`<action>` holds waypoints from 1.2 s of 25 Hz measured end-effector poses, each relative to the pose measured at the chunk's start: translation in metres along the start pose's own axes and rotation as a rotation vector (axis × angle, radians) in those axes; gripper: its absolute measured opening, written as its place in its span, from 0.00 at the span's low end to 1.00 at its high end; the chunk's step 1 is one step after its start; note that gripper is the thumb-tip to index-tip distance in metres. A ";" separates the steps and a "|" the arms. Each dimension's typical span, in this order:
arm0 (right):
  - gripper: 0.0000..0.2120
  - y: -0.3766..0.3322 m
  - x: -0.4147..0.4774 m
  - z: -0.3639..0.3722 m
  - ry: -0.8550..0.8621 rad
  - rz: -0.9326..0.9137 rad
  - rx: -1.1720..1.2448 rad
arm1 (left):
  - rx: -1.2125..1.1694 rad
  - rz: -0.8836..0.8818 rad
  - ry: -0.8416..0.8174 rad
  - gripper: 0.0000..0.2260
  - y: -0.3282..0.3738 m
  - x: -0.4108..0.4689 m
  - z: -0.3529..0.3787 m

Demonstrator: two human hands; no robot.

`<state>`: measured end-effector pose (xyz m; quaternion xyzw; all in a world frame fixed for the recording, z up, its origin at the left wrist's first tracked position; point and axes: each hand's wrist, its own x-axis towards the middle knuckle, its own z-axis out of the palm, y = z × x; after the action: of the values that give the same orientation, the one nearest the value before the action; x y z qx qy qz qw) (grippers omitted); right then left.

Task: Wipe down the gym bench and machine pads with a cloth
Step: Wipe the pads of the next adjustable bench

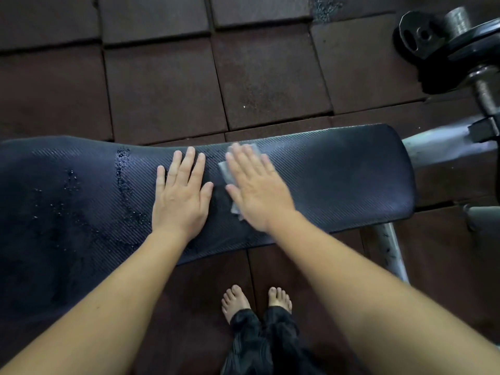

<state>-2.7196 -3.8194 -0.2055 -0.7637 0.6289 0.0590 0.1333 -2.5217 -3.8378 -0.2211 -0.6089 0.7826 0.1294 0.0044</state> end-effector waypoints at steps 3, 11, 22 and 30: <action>0.34 0.099 -0.049 0.008 0.088 0.286 0.058 | 0.012 -0.006 -0.015 0.30 0.001 0.000 -0.003; 0.33 -0.029 -0.059 0.028 0.117 0.076 0.063 | -0.022 -0.061 0.015 0.29 0.015 -0.029 0.002; 0.34 0.044 -0.092 0.036 0.197 0.466 0.093 | -0.027 -0.041 0.021 0.27 0.013 -0.033 0.005; 0.37 0.152 -0.120 0.033 0.195 0.638 0.101 | -0.014 -0.027 0.004 0.28 0.006 -0.034 0.001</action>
<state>-2.8894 -3.7233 -0.2255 -0.5230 0.8481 -0.0069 0.0849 -2.5189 -3.8042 -0.2157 -0.6196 0.7735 0.1337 0.0000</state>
